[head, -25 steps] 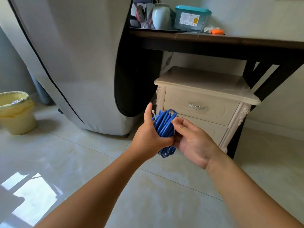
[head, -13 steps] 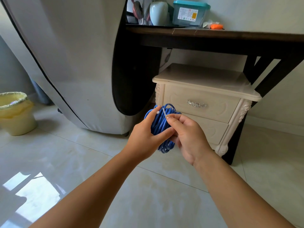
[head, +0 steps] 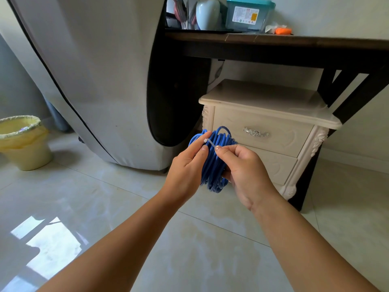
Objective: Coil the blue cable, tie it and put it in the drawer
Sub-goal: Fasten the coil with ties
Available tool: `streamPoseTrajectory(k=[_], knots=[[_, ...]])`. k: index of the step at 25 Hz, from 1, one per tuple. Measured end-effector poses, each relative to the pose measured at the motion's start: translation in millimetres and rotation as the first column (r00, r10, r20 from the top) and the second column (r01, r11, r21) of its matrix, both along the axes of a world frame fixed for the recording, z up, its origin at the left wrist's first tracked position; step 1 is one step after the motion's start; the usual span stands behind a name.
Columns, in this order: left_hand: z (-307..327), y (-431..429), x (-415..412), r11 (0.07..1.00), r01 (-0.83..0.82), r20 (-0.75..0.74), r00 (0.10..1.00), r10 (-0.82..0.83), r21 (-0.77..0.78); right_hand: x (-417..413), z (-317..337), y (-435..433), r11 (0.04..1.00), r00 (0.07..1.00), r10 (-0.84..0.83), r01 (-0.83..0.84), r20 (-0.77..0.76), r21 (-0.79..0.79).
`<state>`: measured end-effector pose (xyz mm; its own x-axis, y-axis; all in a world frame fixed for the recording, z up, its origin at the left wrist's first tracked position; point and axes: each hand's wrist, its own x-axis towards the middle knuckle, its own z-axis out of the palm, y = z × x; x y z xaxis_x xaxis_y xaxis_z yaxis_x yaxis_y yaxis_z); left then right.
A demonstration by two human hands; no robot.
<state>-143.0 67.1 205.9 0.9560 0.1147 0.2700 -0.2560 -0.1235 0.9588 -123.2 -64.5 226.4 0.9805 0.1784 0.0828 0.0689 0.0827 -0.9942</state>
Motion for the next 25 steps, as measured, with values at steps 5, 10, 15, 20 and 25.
streamPoseTrajectory(k=[5,10,15,20,25], knots=[[1.3,-5.2,-1.1,0.999,0.018,0.017,1.000,-0.018,-0.027,1.2,1.7,-4.2,1.000,1.000,-0.016,0.016,-0.007,-0.005],[0.3,-7.5,0.6,1.000,0.006,0.029,1.000,-0.005,-0.016,0.9,3.9,-6.0,1.000,1.000,-0.024,0.024,-0.007,-0.006],[0.3,-9.9,0.7,1.000,0.006,0.036,0.999,-0.006,-0.020,0.7,5.0,-7.5,1.000,1.000,-0.017,0.017,-0.005,-0.010],[1.3,-8.9,0.0,1.000,0.010,0.042,0.999,-0.009,-0.027,1.0,5.1,-7.8,1.000,1.000,-0.002,0.002,-0.003,0.009],[-0.1,-7.5,-0.4,1.000,-0.004,0.042,0.999,0.003,0.030,1.8,2.7,-8.3,0.999,1.000,-0.009,0.010,-0.013,0.035]])
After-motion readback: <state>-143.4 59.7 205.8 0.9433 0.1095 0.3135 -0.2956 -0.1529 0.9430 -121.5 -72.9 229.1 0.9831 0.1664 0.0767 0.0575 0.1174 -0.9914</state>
